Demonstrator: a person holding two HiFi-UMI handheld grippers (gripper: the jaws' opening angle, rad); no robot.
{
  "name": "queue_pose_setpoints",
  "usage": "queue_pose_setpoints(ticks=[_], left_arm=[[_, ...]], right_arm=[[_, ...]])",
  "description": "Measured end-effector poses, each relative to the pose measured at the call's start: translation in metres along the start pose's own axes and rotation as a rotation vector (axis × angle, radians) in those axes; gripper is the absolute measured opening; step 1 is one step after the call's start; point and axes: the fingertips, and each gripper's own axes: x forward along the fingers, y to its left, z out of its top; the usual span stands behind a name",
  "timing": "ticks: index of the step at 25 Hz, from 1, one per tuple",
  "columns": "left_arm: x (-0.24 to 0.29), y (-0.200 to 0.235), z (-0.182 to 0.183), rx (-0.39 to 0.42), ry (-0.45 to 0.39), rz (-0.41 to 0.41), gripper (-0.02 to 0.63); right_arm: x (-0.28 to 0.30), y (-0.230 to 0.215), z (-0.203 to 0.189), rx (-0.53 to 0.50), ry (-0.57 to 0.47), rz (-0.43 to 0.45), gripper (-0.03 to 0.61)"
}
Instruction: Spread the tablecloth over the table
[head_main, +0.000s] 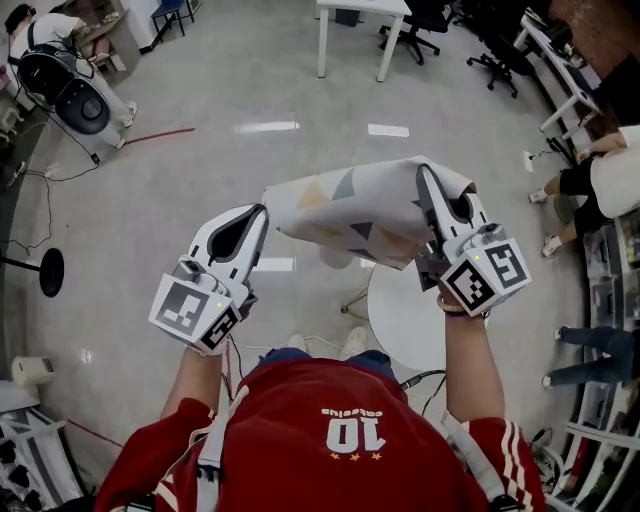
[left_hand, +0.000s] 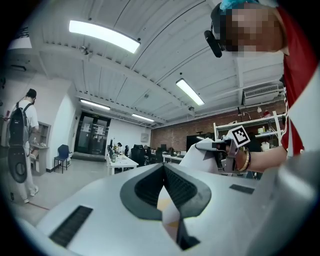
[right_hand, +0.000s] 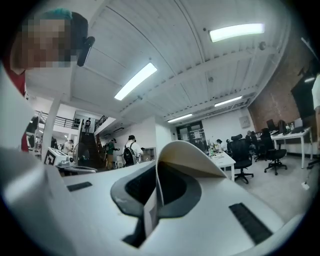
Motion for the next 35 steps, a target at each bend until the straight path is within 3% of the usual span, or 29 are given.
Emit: queue_pose_setpoints(ticks=[7,12,19,24,28,35], left_arm=[[0.054,-0.050,-0.004,-0.020,-0.005,-0.148,0.006],[0.062,-0.084,-0.012,-0.028,0.005,-0.240,0.006],[0.065,-0.126,-0.032,-0.036,0.031,-0.363,0.006],[0.074,-0.169,-0.050,-0.013,0.082,-0.388,0.006],[0.081,-0.178,-0.048,-0.041,0.097,-0.373,0.006],[0.111,-0.207,-0.049,-0.042,0.101,-0.361,0.006]], right_arm=[[-0.086,-0.046,-0.025,0.032,0.071,-0.154,0.013],[-0.167,-0.068,-0.046,0.067,0.111,-0.255,0.013],[-0.263,-0.080,-0.067,0.163,0.111,-0.325,0.013],[-0.306,-0.083,-0.073,0.179,0.099,-0.290,0.014],[-0.323,-0.088,-0.075,0.210,0.121,-0.232,0.014],[-0.370,-0.119,-0.103,0.258,0.256,-0.155,0.014]])
